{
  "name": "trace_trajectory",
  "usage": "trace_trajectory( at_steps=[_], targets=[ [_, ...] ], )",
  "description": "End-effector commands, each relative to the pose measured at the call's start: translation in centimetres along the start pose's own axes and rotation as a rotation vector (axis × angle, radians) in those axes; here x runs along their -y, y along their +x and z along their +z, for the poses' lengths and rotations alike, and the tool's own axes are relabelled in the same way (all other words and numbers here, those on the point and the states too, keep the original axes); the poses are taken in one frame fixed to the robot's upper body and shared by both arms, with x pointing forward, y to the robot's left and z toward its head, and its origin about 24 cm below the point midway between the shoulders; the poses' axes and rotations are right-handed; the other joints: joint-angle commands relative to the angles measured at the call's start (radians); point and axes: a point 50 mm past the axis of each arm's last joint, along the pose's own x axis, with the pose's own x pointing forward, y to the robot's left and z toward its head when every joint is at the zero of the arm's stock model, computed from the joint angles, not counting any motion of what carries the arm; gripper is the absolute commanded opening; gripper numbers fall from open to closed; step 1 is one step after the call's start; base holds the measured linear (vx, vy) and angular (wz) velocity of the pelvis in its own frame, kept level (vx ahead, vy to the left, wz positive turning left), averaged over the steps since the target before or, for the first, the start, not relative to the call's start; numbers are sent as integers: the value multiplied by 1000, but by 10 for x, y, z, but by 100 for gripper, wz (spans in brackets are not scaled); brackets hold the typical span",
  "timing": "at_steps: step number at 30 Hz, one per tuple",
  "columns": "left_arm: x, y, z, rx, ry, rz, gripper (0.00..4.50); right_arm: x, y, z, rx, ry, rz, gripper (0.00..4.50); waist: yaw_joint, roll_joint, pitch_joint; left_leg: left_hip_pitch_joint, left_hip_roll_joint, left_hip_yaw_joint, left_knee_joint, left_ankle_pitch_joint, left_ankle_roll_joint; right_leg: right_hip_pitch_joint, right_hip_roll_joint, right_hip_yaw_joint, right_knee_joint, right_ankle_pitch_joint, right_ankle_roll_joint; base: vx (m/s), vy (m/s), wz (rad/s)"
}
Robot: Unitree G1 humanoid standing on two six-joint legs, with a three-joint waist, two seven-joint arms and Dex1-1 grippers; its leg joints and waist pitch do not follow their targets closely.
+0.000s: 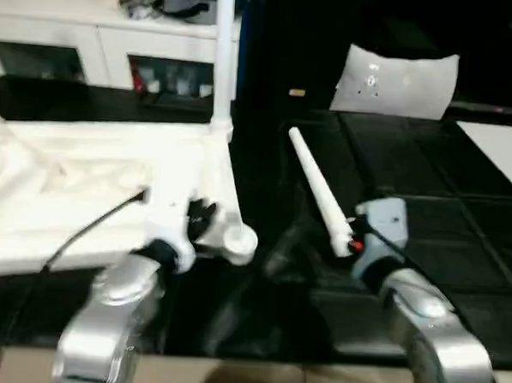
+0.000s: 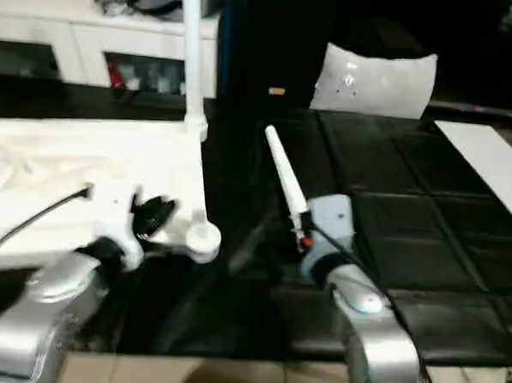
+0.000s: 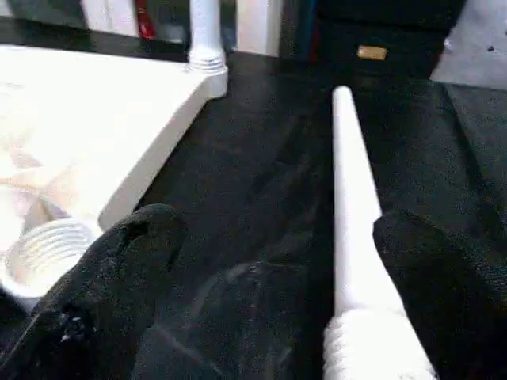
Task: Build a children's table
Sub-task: Move to table
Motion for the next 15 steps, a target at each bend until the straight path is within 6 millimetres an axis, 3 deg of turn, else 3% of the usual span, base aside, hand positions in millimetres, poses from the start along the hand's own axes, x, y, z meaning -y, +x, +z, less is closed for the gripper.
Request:
trace_trajectory(
  at_steps=[1,2,3,4,5,6,7,8,9,10,11,12,13,14,15],
  targets=[
    [7,1,-1,-9,16,-32,104,5,-3,-1,-15,3,-19,450,37,6,-21,-15,-10,-9,-32,-96,44,16,-160,125,-213,-541,101,-95,-166,-3],
    [8,0,-1,-7,23,-37,104,5,-3,-1,-17,5,-20,450,42,-18,-24,-34,-16,-9,-28,-37,11,21,-139,120,-214,-761,202,-127,-130,-15],
    [8,0,-1,-5,26,-40,104,5,-3,-1,-17,6,-21,450,46,-13,-28,-33,-17,-7,-39,-20,-3,19,-128,112,-216,-778,214,-75,-99,-6],
    [8,-1,-2,-4,22,-42,104,4,-4,-2,-20,8,-23,450,49,3,-33,-32,-14,-5,-65,-17,-14,15,-99,95,-208,-676,198,-75,-99,-6],
    [8,-2,-3,0,23,-47,104,4,-4,-2,-20,10,-24,450,45,-3,-27,-33,-12,-5,-75,-30,-15,15,-86,83,-207,-625,188,-52,-59,0],
    [8,-2,-3,11,29,-54,104,4,-4,-2,-20,13,-26,450,44,19,-27,-27,-2,-11,-99,-57,-23,20,-75,65,-200,-520,141,0,0,0],
    [9,-2,-3,17,30,-61,104,4,-5,-2,-19,14,-26,450,38,12,-22,-27,-3,-7,-100,-82,-19,17,-64,59,-207,-507,130,0,0,0],
    [9,-3,-3,26,31,-73,104,3,-6,-3,-19,17,-26,450,35,21,-24,-22,1,-11,-111,-125,-19,23,-64,49,-209,-503,106,0,0,0],
    [10,-4,-2,37,27,-85,104,3,-7,-3,-20,20,-21,450,31,20,-26,-17,7,-13,-117,-149,-19,22,-63,44,-214,-491,89,0,0,0],
    [10,-4,-2,37,27,-85,104,3,-7,-3,-20,20,-21,450,31,27,-23,-12,11,-14,-122,-164,-18,21,-64,41,-216,-490,77,0,0,0],
    [10,-4,-1,44,20,-81,104,3,-7,-3,-23,19,-13,450,23,28,-19,1,21,-18,-131,-231,-25,20,-65,35,-220,-507,57,0,0,0],
    [10,-5,0,51,14,-76,104,3,-8,-3,-26,14,-7,450,13,33,-19,13,24,-25,-140,-331,-32,30,-67,26,-225,-541,48,34,57,2],
    [10,-5,1,55,10,-73,104,2,-7,-4,-28,9,-1,450,9,36,-14,26,26,-27,-144,-395,-33,28,-64,19,-229,-566,44,34,57,2],
    [10,-5,1,56,11,-73,104,2,-7,-4,-28,8,0,450,-7,43,-1,69,33,-33,-145,-550,-28,19,-53,-13,-254,-617,39,37,76,-1],
    [10,-6,2,58,19,-74,104,2,-7,-4,-29,4,5,450,-24,56,6,86,61,-53,-173,-704,-23,42,-34,-46,-232,-546,29,29,80,-11]
  ],
)
